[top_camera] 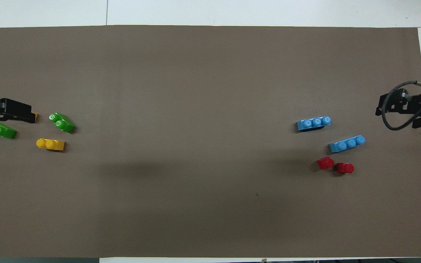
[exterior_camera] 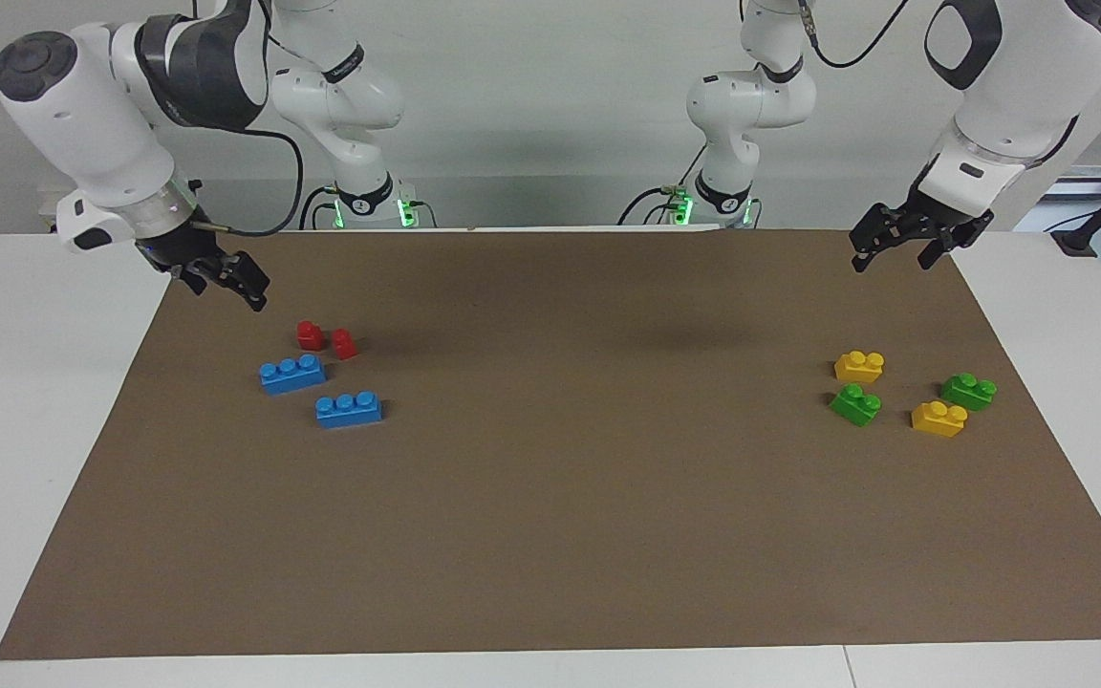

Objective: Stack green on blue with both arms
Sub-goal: 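Move the left gripper to the green brick while the right gripper reaches the blue brick, then grasp the green brick with the left gripper while the right gripper grasps the blue brick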

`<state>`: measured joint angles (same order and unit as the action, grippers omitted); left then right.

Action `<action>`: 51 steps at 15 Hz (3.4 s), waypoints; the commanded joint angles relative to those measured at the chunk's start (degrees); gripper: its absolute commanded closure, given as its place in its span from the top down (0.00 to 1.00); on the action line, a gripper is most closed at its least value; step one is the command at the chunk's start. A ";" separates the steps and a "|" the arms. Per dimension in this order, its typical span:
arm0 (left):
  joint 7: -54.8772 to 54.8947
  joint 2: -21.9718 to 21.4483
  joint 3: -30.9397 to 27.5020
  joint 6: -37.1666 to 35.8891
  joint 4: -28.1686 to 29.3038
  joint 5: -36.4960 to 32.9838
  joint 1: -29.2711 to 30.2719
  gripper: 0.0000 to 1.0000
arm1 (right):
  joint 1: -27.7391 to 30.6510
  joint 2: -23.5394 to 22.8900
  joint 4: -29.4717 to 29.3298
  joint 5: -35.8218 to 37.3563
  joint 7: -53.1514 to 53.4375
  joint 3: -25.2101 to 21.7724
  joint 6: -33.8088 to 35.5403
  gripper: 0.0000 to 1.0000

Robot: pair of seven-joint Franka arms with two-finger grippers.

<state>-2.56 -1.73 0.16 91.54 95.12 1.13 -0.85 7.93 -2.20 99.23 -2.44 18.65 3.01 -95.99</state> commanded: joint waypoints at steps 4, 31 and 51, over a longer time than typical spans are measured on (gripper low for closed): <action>-17.88 -6.00 0.01 9.70 11.83 -0.08 0.50 1.00 | 1.21 -1.49 5.18 -5.20 8.41 0.50 -5.42 1.00; -46.21 10.25 0.01 28.16 16.32 0.36 6.74 1.00 | 0.94 -8.78 7.38 -13.74 25.47 0.41 -13.43 1.00; -40.59 22.39 0.01 34.14 11.84 -0.25 6.39 1.00 | 2.79 -13.09 8.70 -18.83 43.75 0.41 -18.00 1.00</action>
<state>-44.78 19.98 0.42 125.36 107.26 1.11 5.69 9.90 -15.07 107.22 -19.55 62.07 2.84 -112.93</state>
